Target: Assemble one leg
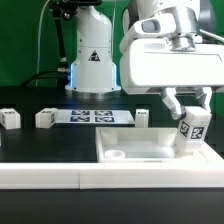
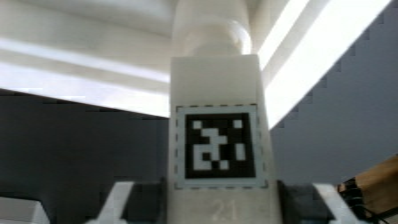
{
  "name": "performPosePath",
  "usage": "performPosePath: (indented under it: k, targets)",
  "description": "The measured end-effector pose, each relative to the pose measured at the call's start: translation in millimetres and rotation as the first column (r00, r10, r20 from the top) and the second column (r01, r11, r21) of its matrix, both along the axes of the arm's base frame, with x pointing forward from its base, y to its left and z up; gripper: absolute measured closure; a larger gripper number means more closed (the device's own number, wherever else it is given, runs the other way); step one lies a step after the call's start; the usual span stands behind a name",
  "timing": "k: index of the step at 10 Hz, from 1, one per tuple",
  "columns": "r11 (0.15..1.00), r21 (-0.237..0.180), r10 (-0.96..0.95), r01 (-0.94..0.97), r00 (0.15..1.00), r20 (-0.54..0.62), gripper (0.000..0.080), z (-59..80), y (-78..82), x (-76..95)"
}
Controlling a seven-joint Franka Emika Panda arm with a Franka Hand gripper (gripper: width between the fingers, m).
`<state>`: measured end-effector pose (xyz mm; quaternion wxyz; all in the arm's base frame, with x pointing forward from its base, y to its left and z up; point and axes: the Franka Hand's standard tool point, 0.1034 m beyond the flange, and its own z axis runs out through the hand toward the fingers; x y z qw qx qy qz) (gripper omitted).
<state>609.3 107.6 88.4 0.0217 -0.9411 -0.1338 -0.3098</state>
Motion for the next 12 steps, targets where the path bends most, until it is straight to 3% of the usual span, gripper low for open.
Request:
performPosePath:
  k: [4, 6, 7, 12]
  targets:
    - [1.0, 0.0, 0.0, 0.0, 1.0, -0.022, 0.0508, -0.2, -0.3, -0.2]
    - [1.0, 0.0, 0.001, -0.001, 1.0, -0.032, 0.0255, -2.2, -0.2, -1.5]
    - [1.0, 0.0, 0.001, -0.001, 0.999, -0.032, 0.018, -2.5, -0.2, -1.7]
    - [1.0, 0.0, 0.001, -0.001, 0.999, -0.033, 0.0151, -3.0, -0.3, -1.9]
